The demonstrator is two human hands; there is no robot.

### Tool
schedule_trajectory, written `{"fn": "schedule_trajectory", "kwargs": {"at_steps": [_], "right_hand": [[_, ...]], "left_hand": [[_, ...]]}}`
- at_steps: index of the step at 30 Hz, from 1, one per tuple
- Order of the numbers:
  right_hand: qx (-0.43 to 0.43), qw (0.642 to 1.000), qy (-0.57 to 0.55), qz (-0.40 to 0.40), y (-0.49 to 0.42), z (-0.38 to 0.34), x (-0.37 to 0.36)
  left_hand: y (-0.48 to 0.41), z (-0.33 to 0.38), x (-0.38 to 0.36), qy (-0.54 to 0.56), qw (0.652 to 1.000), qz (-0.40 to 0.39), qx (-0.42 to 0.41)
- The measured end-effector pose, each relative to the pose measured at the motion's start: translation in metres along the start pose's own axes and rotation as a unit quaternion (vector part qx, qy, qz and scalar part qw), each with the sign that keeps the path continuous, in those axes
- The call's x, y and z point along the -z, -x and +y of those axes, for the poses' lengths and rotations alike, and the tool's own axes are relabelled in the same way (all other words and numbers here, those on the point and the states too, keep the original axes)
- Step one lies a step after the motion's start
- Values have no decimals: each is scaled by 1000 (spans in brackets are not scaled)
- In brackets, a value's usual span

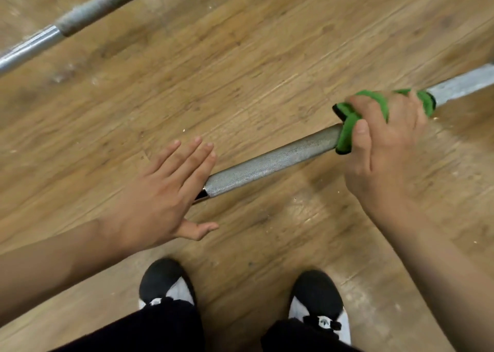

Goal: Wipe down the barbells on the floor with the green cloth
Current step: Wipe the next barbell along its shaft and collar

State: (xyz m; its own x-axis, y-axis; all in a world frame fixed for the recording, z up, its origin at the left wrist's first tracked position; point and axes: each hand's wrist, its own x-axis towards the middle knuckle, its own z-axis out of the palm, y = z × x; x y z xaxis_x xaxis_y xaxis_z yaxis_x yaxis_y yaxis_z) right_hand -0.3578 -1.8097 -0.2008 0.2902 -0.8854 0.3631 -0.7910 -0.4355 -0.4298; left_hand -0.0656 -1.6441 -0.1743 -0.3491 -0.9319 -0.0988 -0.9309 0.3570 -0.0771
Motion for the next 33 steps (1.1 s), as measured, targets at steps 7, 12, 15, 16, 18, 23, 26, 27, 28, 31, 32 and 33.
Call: {"fn": "schedule_trajectory", "kwargs": {"at_steps": [7, 12, 15, 16, 18, 23, 26, 27, 28, 31, 32, 33], "right_hand": [[110, 990, -7, -83, 36, -91, -27], [217, 969, 42, -106, -2, -21, -11], [91, 994, 38, -44, -12, -11, -11], [47, 998, 28, -19, -11, -21, -15], [-28, 999, -6, 20, -1, -61, -29], [166, 982, -12, -86, 48, -137, -52], [303, 949, 23, -84, 29, -96, -51], [328, 942, 35, -71, 20, -72, -49], [321, 944, 41, -59, 13, -49, -46], [203, 978, 45, -22, 1, -10, -34], [153, 988, 35, -12, 1, -14, -32], [96, 995, 22, 8, 2, -26, -33]], "left_hand": [[-6, -14, -8, 18, 999, 39, 4], [-3, -25, -7, 19, 998, 58, 17], [2, -27, 0, 31, 995, 91, 9], [7, -27, 1, 39, 995, 93, -7], [22, -30, -1, 51, 995, 83, -29], [39, -39, -2, 68, 995, 70, -29], [41, -36, -1, 73, 995, 65, -35], [41, -36, -2, 67, 996, 57, -35], [41, -37, -2, 62, 996, 48, -40], [40, -38, -4, 62, 996, 39, -53], [40, -38, -4, 62, 996, 38, -54], [40, -37, -4, 62, 996, 38, -54]]}}
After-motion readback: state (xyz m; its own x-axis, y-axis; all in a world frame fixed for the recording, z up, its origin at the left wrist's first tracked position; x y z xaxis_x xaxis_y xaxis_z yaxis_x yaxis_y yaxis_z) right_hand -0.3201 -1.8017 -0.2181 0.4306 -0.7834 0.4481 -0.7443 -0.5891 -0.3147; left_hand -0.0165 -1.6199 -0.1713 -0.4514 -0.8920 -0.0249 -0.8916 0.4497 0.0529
